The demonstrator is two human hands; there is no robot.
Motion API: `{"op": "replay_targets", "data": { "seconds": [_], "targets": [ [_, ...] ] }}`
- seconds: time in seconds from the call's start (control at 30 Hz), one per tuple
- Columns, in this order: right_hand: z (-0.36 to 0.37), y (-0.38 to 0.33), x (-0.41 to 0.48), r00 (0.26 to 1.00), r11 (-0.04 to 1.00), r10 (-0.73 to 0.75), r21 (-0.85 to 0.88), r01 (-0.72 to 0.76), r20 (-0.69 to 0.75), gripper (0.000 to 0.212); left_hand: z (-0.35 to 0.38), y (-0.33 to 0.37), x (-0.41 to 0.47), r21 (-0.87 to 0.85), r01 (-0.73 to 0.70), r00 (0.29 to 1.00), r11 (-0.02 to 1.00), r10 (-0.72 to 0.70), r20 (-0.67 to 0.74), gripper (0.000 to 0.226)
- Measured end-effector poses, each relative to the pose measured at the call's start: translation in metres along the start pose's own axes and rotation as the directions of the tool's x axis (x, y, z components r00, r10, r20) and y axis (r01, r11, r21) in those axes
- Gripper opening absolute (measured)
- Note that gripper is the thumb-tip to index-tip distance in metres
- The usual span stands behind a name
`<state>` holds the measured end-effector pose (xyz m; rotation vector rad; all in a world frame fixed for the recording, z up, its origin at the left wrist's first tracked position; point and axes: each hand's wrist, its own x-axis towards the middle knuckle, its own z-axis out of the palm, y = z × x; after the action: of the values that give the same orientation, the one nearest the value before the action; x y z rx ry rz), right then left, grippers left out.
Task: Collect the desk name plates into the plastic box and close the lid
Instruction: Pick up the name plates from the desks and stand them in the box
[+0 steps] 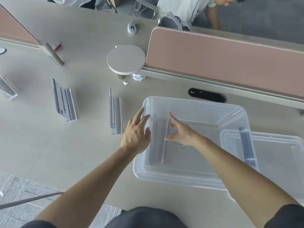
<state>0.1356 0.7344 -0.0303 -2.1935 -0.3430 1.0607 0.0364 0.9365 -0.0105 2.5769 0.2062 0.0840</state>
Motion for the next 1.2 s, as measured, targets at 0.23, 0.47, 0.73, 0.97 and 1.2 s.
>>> {"op": "replay_targets", "data": {
  "seconds": [0.23, 0.47, 0.73, 0.97, 1.2],
  "targets": [
    [0.009, -0.007, 0.003, 0.996, 0.998, -0.034, -0.041, 0.037, 0.083, 0.114, -0.009, 0.006, 0.000, -0.022, 0.025, 1.000, 0.999, -0.024, 0.010, 0.055],
    [0.011, -0.004, 0.001, 0.996, 0.998, -0.035, -0.048, 0.039, 0.079, 0.110, -0.011, 0.011, -0.001, -0.006, 0.092, 0.996, 0.996, -0.092, 0.005, 0.057],
    [0.026, -0.009, 0.001, 0.999, 0.998, -0.028, 0.060, 0.026, 0.041, 0.105, -0.010, 0.011, 0.000, 0.006, 0.104, 0.994, 0.995, -0.104, 0.018, 0.057],
    [0.030, -0.007, -0.001, 1.000, 0.997, -0.014, 0.080, 0.013, 0.015, 0.102, -0.011, 0.011, -0.001, 0.047, 0.091, 0.995, 0.995, -0.093, 0.032, 0.056],
    [0.024, -0.015, -0.016, 0.999, 0.998, 0.014, -0.058, -0.016, -0.032, 0.084, -0.016, 0.019, 0.000, 0.273, -0.022, 0.996, 0.962, -0.002, 0.084, 0.050]
  ]
}}
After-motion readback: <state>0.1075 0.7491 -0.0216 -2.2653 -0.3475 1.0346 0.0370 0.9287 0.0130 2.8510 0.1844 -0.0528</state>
